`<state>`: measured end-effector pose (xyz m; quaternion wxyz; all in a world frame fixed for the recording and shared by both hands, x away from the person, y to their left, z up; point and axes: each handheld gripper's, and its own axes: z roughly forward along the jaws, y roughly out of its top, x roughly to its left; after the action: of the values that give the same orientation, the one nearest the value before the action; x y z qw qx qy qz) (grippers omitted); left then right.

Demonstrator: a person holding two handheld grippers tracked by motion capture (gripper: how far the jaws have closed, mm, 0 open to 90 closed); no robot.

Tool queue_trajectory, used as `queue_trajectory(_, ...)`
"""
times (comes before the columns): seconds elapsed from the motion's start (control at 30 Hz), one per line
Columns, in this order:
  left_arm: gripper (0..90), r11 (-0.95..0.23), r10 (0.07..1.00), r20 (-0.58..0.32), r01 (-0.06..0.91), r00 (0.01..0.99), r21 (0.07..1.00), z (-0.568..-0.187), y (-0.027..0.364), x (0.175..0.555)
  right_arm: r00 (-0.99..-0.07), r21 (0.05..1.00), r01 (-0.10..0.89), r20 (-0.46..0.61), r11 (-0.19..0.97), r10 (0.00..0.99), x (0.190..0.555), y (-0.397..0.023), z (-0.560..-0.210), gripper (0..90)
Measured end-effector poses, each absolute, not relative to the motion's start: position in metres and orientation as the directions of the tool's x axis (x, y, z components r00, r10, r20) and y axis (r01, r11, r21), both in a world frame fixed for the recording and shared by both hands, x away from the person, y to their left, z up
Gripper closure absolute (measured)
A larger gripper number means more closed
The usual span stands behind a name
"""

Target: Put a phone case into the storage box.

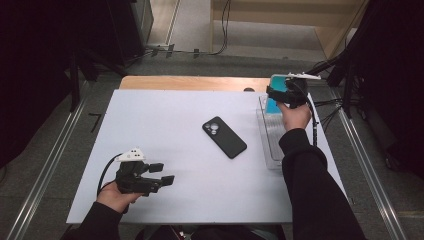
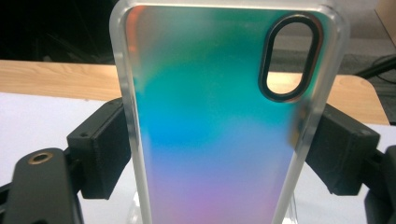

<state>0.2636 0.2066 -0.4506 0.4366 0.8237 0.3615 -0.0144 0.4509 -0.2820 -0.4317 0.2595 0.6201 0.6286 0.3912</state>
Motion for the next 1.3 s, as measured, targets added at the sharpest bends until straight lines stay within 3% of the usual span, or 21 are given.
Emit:
queue_trajectory(0.57,30.9,-0.35,0.579,-0.342,0.604,0.74,0.716,-0.45,0.207,0.264,-0.089,0.796,0.602,0.146,-0.064,0.985,0.475,-0.275,-0.453,14.1)
queue_trajectory(1.3,30.9,-0.353,0.575,-0.343,0.603,0.743,0.715,-0.45,0.206,0.264,-0.102,0.803,0.594,0.116,-0.033,0.988,0.477,-0.272,-0.455,10.9)
